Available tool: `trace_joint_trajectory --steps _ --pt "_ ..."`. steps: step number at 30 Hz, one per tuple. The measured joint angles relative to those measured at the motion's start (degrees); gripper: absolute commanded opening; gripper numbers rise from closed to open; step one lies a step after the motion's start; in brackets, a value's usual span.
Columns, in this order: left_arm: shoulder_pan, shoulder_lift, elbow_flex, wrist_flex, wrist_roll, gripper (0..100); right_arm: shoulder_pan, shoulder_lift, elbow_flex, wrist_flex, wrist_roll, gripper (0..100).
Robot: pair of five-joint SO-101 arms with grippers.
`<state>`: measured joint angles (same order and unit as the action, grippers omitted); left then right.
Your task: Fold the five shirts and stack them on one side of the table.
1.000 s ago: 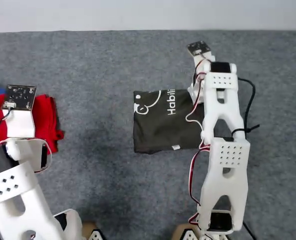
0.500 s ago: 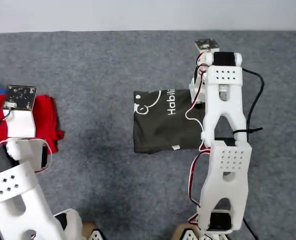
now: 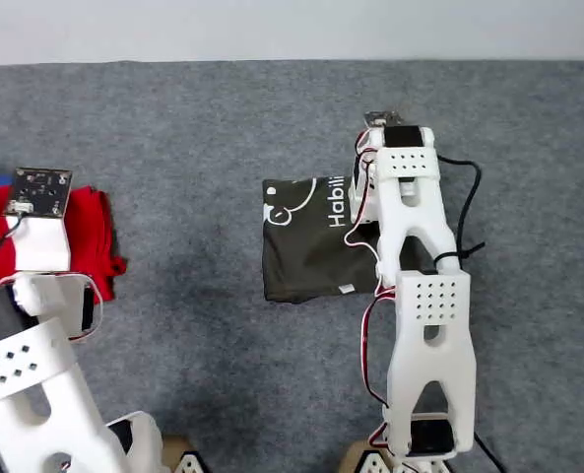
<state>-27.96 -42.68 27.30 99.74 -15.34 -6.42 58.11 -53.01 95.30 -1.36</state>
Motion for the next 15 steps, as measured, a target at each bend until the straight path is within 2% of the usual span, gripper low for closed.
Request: trace_joint_trajectory --steps 5,11,15 --pt "0.0 0.0 2.5 0.1 0.0 1 0.1 0.8 -1.1 0.0 0.0 0.3" --pt "0.0 -0.2 2.8 0.0 0.0 1 1.9 1.1 -3.2 4.4 3.1 1.0" --pt "0.0 -0.2 2.8 0.0 0.0 1 5.1 1.1 -4.0 5.2 10.2 0.9"
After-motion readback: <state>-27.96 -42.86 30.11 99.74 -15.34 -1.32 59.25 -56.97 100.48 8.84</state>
